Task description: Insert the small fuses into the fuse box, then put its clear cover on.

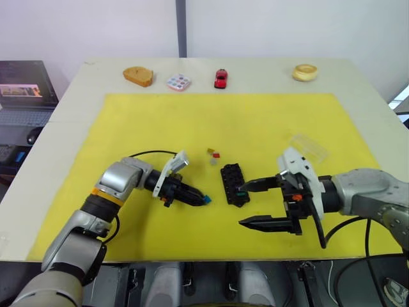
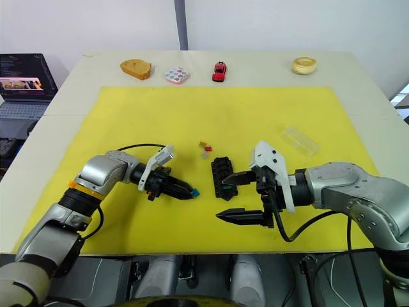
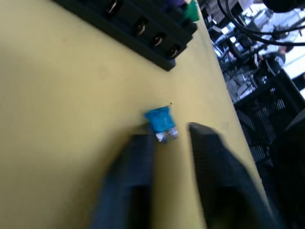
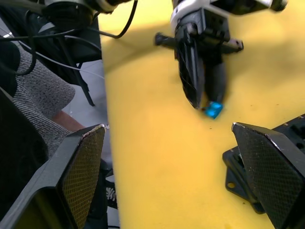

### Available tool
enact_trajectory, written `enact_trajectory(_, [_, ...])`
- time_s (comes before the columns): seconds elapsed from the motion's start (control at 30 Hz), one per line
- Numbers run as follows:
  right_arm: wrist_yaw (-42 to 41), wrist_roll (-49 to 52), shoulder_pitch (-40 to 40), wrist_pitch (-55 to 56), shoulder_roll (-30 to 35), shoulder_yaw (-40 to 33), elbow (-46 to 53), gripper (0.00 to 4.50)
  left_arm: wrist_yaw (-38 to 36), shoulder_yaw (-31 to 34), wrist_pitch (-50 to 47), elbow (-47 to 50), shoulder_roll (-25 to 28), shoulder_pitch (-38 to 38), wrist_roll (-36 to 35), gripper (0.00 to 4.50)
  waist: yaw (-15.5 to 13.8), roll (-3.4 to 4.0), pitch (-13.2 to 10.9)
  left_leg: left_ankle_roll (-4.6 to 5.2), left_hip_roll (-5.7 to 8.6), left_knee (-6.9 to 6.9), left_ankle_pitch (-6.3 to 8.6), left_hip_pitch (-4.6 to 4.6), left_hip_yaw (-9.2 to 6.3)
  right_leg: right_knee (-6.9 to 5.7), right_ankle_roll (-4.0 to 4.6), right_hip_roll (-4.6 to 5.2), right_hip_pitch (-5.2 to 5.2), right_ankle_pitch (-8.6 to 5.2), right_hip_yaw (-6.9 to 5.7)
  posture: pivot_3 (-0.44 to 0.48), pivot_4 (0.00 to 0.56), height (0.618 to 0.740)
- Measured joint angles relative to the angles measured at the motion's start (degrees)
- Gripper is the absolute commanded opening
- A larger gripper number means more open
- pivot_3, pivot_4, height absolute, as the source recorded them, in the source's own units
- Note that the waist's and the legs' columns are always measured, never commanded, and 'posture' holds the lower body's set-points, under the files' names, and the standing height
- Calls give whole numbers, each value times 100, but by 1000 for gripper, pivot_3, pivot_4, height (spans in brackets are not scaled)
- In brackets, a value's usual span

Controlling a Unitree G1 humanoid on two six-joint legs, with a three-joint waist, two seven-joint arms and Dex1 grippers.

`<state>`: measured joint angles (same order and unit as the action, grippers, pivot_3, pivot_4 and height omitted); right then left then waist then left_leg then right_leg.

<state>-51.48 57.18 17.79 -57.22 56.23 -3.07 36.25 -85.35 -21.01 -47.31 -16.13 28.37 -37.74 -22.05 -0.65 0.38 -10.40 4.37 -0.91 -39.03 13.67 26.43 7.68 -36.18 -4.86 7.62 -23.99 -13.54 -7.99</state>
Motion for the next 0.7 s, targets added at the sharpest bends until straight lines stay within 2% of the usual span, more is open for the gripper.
enact_trajectory(0.4, [-131,-198,-218,142,3,2,-19,4500,721,640,-504,396,-265,469,-407,98,-4,28,32,4,1,-1,5,-11,0,5,-2,6,16,2,1,0,150,740])
enact_trajectory(0.7, [-277,-189,-37,132,-29,34,-264,4500,1162,1177,-911,1150,-31,868,-982,98,45,27,30,0,0,2,4,-5,-1,2,-3,4,3,1,2,0,150,740])
